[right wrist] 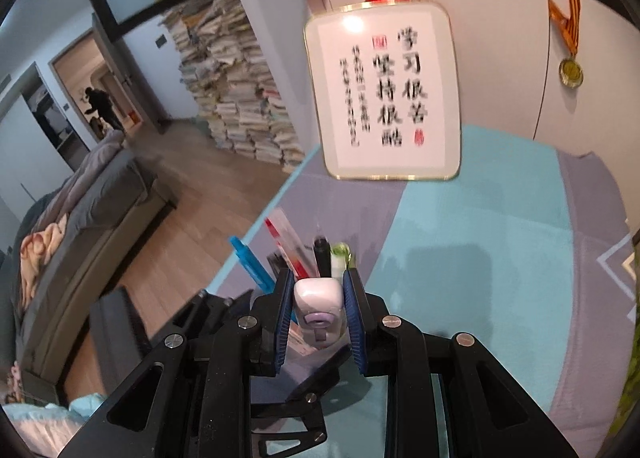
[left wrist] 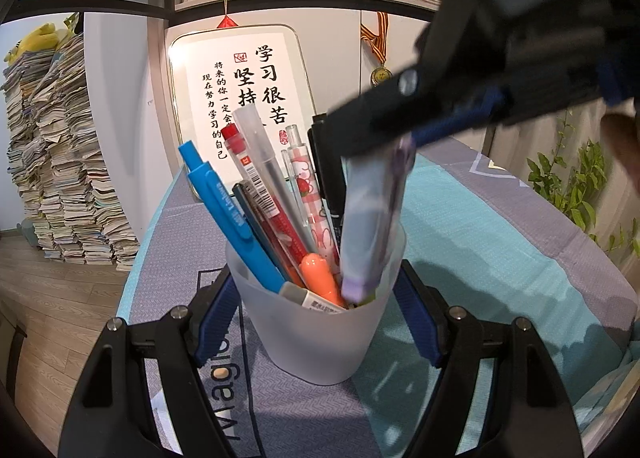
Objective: Organize stationery
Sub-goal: 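Carry the correction tape over the cup and release it inside, then lower the cup onto the desk and open the left gripper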
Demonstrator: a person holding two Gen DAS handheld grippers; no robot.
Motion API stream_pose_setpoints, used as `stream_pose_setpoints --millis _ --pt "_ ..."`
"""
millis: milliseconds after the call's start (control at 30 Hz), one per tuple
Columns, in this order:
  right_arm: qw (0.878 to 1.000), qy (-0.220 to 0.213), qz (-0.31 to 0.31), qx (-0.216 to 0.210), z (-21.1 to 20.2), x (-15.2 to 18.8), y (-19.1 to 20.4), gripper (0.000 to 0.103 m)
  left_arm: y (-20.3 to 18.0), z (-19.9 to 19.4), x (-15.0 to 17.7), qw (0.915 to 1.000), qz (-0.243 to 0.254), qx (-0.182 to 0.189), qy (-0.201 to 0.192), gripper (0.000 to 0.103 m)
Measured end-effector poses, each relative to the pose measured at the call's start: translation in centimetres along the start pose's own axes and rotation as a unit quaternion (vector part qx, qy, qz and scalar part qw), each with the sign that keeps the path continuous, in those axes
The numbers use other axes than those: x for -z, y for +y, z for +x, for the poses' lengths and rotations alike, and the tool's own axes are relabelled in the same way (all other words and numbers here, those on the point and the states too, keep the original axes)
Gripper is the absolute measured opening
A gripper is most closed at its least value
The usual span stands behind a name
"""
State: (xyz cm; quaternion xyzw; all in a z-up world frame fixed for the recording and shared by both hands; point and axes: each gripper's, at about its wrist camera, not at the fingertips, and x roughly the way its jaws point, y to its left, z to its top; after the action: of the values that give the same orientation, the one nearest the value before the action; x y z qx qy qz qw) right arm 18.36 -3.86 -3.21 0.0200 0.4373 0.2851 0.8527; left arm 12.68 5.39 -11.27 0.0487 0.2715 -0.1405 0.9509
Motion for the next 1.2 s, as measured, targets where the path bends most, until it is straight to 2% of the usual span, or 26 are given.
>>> stream_pose_setpoints --millis 67,167,267,333,500,800,900,1000,1067,1200 --pt "1.000 0.007 0.018 -0.015 0.4 0.2 -0.6 0.027 0.0 0.0 0.0 1.0000 0.000 0.000 0.000 0.075" --pt "1.000 0.005 0.025 -0.010 0.1 0.4 -1.1 0.027 -0.2 0.0 0.1 1.0000 0.000 0.000 0.001 0.075" --pt "0.999 -0.002 0.033 -0.020 -0.5 0.6 -1.5 0.037 -0.3 0.0 0.1 1.0000 0.001 0.000 0.000 0.075" --pt "0.999 -0.012 0.038 -0.024 -1.0 0.8 -1.7 0.038 -0.2 0.0 0.1 1.0000 0.000 0.000 0.000 0.075" --pt "0.998 -0.017 0.056 -0.021 -1.7 1.8 -2.7 0.038 -0.2 0.0 0.1 1.0000 0.000 0.000 0.001 0.075" --pt "0.994 -0.006 0.111 0.008 -2.4 5.6 -6.6 0.038 -0.3 -0.1 0.2 1.0000 0.003 -0.006 -0.004 0.076" --pt "0.992 -0.001 0.127 0.009 -2.3 6.5 -7.6 0.039 -0.5 -0.4 -0.3 0.9995 0.007 -0.017 -0.024 0.077" --pt "0.991 0.002 0.135 0.003 -2.3 7.0 -8.1 0.039 -0.8 -0.2 -1.1 0.9993 0.009 -0.023 -0.028 0.083" --pt "0.991 0.002 0.136 0.000 -2.3 7.3 -8.2 0.039 -1.0 0.0 -1.5 0.9990 0.009 -0.032 -0.029 0.083" --pt "0.991 -0.003 0.136 -0.009 -2.4 7.6 -8.5 0.039 -1.0 1.1 -2.1 0.9980 -0.014 -0.061 0.005 0.083"
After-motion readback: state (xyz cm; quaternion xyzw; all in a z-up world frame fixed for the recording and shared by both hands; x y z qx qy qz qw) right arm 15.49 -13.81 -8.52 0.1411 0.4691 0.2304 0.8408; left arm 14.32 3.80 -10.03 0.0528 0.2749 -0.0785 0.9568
